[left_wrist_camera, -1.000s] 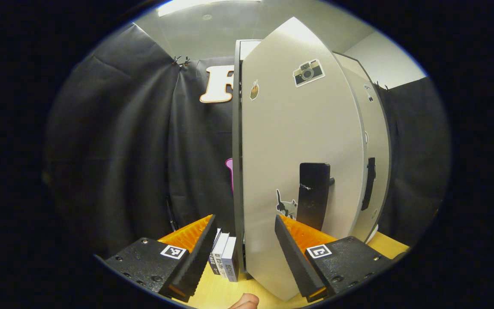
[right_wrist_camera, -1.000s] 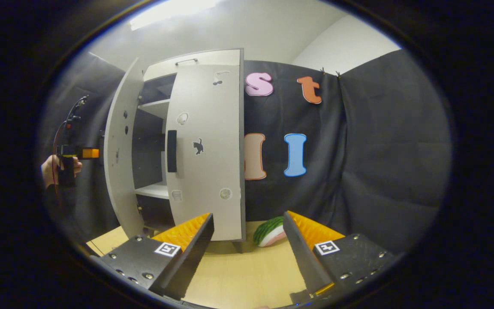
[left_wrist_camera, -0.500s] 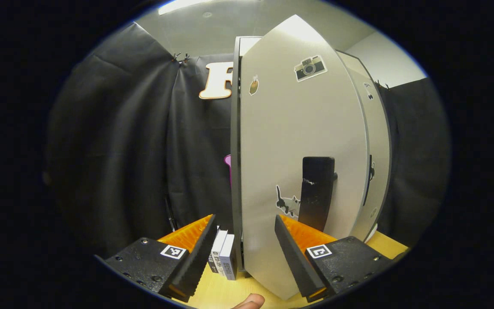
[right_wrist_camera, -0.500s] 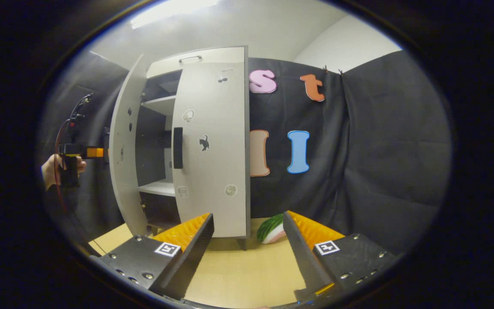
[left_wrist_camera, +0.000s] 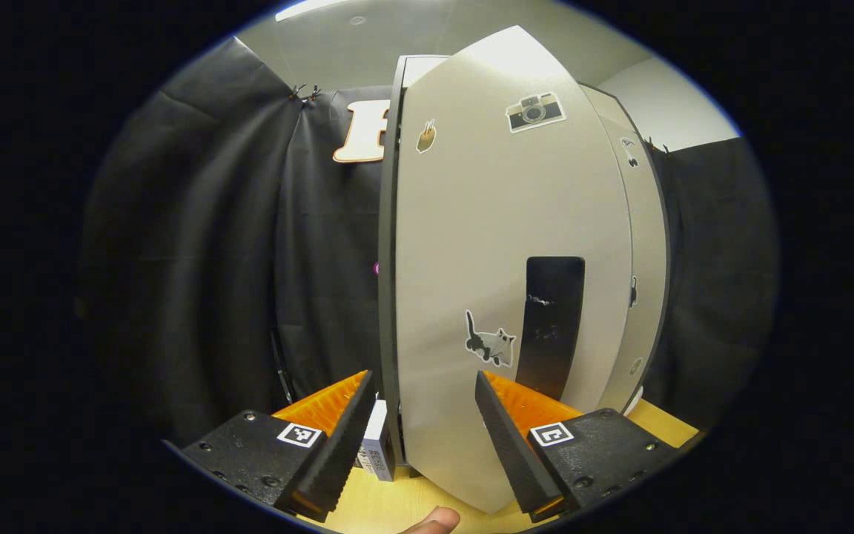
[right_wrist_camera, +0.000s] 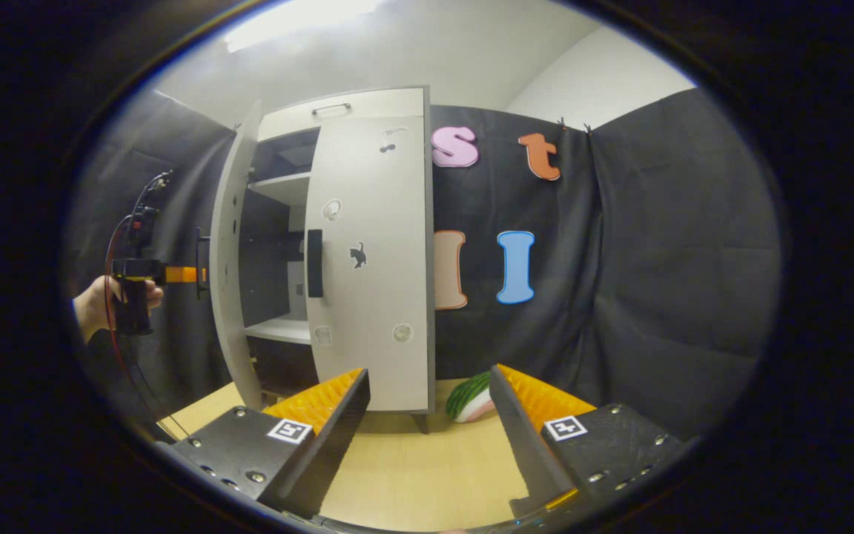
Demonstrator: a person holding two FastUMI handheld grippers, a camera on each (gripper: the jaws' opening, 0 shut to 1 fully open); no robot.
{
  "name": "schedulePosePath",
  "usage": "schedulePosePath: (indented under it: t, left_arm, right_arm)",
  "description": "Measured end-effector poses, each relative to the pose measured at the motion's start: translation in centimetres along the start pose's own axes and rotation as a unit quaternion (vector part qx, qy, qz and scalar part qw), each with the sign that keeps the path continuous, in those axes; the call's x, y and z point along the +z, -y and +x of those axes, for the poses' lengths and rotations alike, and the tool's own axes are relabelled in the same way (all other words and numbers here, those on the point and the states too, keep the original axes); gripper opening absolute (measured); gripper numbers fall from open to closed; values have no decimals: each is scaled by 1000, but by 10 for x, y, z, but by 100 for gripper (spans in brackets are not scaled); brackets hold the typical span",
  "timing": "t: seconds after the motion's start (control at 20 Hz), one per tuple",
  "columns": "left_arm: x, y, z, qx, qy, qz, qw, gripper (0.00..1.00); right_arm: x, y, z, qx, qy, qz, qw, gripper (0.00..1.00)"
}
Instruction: Grasp the bottle in the cabinet with the left hand and place it on the coaster, then close the right door with the right hand and the left door with the left hand.
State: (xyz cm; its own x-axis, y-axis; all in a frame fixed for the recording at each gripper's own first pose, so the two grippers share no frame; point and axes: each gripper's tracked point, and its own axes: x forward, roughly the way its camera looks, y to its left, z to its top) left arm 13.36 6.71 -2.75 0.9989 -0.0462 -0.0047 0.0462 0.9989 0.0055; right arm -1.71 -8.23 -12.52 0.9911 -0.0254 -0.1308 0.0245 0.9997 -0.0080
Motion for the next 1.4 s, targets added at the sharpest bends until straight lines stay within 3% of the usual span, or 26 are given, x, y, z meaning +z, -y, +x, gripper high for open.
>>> schedulePosePath:
  t: [0.15, 0.3, 0.5, 0.7, 0.9, 1.4]
  left_arm:
    - [-5, 12, 2, -6, -8, 0, 1000, 89]
    - [0, 14, -3, 10, -5, -2, 1000, 91]
    - [4, 27, -29, -1, 2, -25, 1000, 92]
    - [1, 32, -66, 2, 4, -10, 1000, 93]
    - [-4, 46, -102, 0, 1, 3, 1000, 93]
    - [-6, 49, -155, -13, -8, -5, 1000, 92]
  right_arm:
    - [-2, 2, -6, -1, -8, -4, 1000, 98]
    - [5, 6, -20, -2, -5, -7, 1000, 99]
    - [12, 8, -37, 5, 6, -7, 1000, 98]
    - [18, 1, -52, 18, 14, -1, 1000, 98]
    - [30, -20, -57, 40, 29, 3, 999, 98]
    - [74, -87, -34, 49, 48, 9, 998, 98]
